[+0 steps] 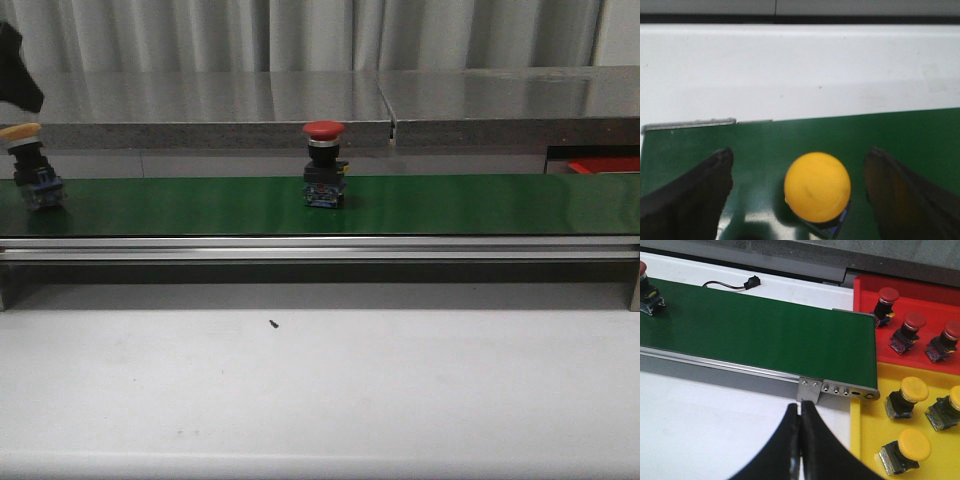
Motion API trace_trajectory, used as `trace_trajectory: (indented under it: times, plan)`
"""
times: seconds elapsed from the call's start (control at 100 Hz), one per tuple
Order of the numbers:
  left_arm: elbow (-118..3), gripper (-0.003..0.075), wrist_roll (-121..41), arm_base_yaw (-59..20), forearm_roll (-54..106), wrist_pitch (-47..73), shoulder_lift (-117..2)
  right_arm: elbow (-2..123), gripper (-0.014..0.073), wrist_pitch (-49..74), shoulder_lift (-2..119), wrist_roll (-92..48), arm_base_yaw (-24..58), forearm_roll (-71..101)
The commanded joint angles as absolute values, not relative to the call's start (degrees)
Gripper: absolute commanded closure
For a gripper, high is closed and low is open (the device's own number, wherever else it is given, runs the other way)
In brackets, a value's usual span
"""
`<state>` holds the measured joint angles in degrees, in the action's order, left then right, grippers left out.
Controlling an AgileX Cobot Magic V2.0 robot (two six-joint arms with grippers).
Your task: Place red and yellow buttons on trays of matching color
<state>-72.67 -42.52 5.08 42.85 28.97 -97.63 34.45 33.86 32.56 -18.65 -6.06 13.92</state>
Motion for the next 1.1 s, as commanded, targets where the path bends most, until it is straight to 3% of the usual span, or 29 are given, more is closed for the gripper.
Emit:
trace_trajectory:
  times: [0.0,0.43,0.8,0.92,1.02,1.09]
  plan:
    - [-76.27,0.018,-42.64,4.86,46.99,30.04,-93.0,35.87,0.066,29.49,32.55,-19.14,-5.92,14.4]
    - [-78.16,0.0183,-51.15,4.86,59.21,35.42,-83.39,35.87,0.066,29.84,32.55,-19.14,-5.92,14.46]
    - [-56.23,0.0192,-68.55,4.86,70.48,27.51,-61.0,35.87,0.066,30.43,33.18,-19.14,-5.92,14.63]
    - [-48.0,0.0253,-68.66,4.86,70.48,24.63,-52.29,35.87,0.0659,30.41,33.18,-19.14,-5.92,15.35]
    - [-41.81,0.0358,-68.66,4.86,70.48,21.27,-45.84,35.87,0.064,30.52,33.18,-19.14,-5.92,15.74]
    - [-38.19,0.0444,-68.54,4.86,70.6,19.56,-41.84,35.87,0.0578,30.81,33.18,-19.14,-5.92,16.04]
